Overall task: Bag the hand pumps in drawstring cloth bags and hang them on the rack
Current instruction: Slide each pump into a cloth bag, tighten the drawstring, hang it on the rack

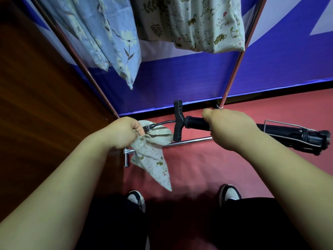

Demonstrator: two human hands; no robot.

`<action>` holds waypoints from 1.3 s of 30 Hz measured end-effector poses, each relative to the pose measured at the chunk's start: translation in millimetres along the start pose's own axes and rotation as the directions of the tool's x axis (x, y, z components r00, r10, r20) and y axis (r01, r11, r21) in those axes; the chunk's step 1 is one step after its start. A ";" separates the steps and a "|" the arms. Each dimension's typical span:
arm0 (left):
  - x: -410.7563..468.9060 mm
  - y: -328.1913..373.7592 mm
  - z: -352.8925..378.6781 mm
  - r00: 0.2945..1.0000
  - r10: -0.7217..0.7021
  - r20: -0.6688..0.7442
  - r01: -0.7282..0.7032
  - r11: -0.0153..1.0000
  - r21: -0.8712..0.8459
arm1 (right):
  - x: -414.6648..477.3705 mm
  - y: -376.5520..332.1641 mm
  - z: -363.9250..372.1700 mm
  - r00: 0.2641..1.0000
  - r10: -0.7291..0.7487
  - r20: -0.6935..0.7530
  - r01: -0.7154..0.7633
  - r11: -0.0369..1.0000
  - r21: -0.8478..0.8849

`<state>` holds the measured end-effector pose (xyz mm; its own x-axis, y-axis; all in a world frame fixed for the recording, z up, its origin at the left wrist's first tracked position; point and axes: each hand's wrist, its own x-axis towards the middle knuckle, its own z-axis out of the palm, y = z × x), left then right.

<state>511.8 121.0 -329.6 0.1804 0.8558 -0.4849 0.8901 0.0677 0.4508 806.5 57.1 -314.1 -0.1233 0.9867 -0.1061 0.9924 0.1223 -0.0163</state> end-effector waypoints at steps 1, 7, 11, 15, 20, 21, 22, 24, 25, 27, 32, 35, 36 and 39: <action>-0.4 -0.3 -0.8 1.000 0.000 0.008 0.000 1.000 -0.001 | -0.1 0.7 -0.6 1.000 -0.001 0.002 0.001 1.000 -0.002; -3.7 2.0 -7.2 0.998 0.025 -0.056 -0.030 0.997 -0.073 | -1.4 7.3 -9.5 1.000 -0.013 -0.003 0.013 1.000 0.016; -3.3 1.0 -12.9 0.995 0.033 -0.096 -0.034 0.999 -0.010 | -3.6 10.4 -14.8 0.999 -0.037 -0.001 0.037 0.999 0.016; -5.9 3.2 -12.4 0.994 0.047 -0.094 -0.048 0.999 -0.017 | -4.9 12.9 -16.4 0.997 -0.070 0.021 0.070 0.997 0.025; -3.4 6.5 -4.5 0.996 0.087 0.025 -0.084 0.991 -0.105 | -4.9 6.5 -14.7 0.989 -0.146 0.013 0.146 0.989 0.036; -2.5 6.2 -2.4 0.993 0.098 0.059 -0.089 0.986 -0.140 | -4.6 5.7 -15.3 0.989 -0.147 0.007 0.147 0.988 0.036; -1.5 6.6 0.2 0.990 0.113 0.086 -0.095 0.977 -0.190 | -4.5 5.3 -16.3 0.990 -0.143 0.002 0.143 0.989 0.037; -1.1 7.2 4.2 0.983 0.135 0.121 -0.097 0.955 -0.280 | -5.1 4.9 -18.2 0.991 -0.136 -0.010 0.137 0.990 0.041; -1.0 8.0 6.0 0.980 0.154 0.129 -0.108 0.944 -0.311 | -5.5 4.5 -19.0 0.990 -0.136 -0.022 0.137 0.990 0.045; -1.5 11.9 9.7 0.974 0.189 0.124 -0.134 0.925 -0.356 | -5.8 2.3 -19.8 0.990 -0.133 -0.043 0.136 0.989 0.065; -4.8 22.4 15.9 0.965 0.242 0.103 -0.173 0.879 -0.445 | -6.5 -8.7 -18.4 0.987 -0.149 -0.058 0.155 0.981 0.120; -7.2 26.4 16.2 0.956 0.263 0.130 -0.150 0.819 -0.553 | -7.0 -11.2 -18.4 0.988 -0.123 -0.095 0.134 0.983 0.122; -8.7 27.8 15.7 0.956 0.261 0.131 -0.133 0.790 -0.598 | -7.1 -12.4 -18.7 0.989 -0.110 -0.099 0.122 0.985 0.125; -8.5 26.5 14.3 0.946 0.286 0.151 -0.086 0.673 -0.734 | -8.9 -20.0 -18.1 0.992 -0.104 -0.070 0.114 0.981 0.155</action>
<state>539.9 108.1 -324.2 0.4884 0.7517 -0.4431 0.2765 0.3484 0.8957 787.8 47.8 -294.8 -0.2252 0.9737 -0.0337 0.9593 0.2156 -0.1823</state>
